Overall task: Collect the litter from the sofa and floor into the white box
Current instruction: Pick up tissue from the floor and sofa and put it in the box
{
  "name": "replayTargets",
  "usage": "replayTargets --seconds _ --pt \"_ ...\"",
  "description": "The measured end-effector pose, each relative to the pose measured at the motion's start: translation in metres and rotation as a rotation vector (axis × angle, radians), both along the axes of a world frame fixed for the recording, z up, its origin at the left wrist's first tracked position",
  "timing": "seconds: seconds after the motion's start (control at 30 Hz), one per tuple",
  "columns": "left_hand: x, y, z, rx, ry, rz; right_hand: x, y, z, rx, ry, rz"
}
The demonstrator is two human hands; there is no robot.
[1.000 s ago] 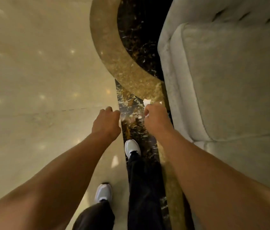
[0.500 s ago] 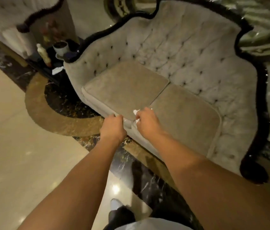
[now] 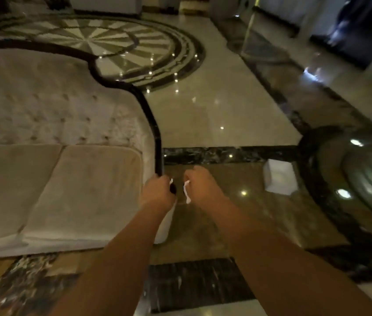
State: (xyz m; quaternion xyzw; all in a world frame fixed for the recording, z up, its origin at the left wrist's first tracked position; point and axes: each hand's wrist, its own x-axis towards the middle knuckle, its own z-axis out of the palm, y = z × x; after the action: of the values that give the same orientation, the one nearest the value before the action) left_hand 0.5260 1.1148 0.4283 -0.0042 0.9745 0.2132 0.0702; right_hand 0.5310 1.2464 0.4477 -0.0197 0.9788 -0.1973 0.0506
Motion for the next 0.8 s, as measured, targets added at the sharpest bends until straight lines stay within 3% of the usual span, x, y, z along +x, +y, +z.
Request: replayTargets --seconds 0.17,0.43,0.6,0.8 --pt "0.003 0.169 -0.001 -0.018 -0.024 -0.269 0.029 0.189 -0.003 0.062 -0.032 -0.294" --pt "-0.033 0.356 -0.020 -0.073 -0.044 -0.629 0.046 0.357 -0.033 -0.022 -0.056 -0.661" --pt "-0.091 0.480 -0.044 -0.168 -0.066 -0.783 0.006 0.456 -0.041 0.041 -0.020 -0.776" --pt "-0.181 0.620 -0.033 -0.113 -0.069 -0.853 -0.068 0.580 -0.028 0.041 -0.029 -0.879"
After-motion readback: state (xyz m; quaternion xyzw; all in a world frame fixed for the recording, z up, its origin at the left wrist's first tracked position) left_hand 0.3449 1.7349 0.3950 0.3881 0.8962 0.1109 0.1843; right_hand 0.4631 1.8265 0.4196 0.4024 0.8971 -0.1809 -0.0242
